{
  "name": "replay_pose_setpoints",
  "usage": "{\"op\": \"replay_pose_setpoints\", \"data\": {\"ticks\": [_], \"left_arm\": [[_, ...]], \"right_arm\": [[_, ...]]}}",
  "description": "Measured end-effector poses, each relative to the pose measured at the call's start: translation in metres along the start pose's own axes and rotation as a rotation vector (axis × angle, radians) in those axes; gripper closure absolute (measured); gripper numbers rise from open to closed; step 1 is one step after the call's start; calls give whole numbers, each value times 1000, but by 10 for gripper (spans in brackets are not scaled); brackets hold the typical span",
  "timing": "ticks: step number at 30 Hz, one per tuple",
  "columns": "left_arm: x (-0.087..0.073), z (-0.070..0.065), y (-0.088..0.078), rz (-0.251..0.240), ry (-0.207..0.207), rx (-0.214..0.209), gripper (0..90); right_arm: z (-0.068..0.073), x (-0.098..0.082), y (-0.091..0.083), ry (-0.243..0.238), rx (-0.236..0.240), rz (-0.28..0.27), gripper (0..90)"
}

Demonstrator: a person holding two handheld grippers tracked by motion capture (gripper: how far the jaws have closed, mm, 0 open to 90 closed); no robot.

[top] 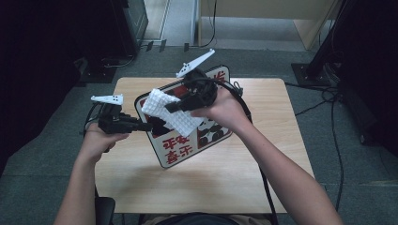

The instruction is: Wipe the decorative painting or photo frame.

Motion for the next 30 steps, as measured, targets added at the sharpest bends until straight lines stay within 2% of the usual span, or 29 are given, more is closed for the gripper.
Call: {"op": "replay_pose_setpoints", "data": {"ticks": [7,12,16,19,22,30], "left_arm": [[0,0,0,-2,0,0,745],[0,0,0,-3,-2,0,745],[0,0,0,-5,-1,0,745],[0,0,0,-6,5,1,745],[0,0,0,-10,6,3,745],[1,0,0,-13,12,11,750]], "right_arm": [[-3,30,-5,-24,-34,2,802],[-6,52,-7,-25,-53,-16,802],[-11,69,-5,-27,-88,-24,802],[-14,77,3,-13,-98,-17,801],[-14,80,17,-21,-108,6,801],[-11,76,45,-1,-88,46,799]]}}
Point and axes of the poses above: each handheld gripper's, and its own axes: y roughly forward along the jaws, x roughly out of its top, z roughly to its left, the point moved 3 cm from there along y, roughly forward along the jaws
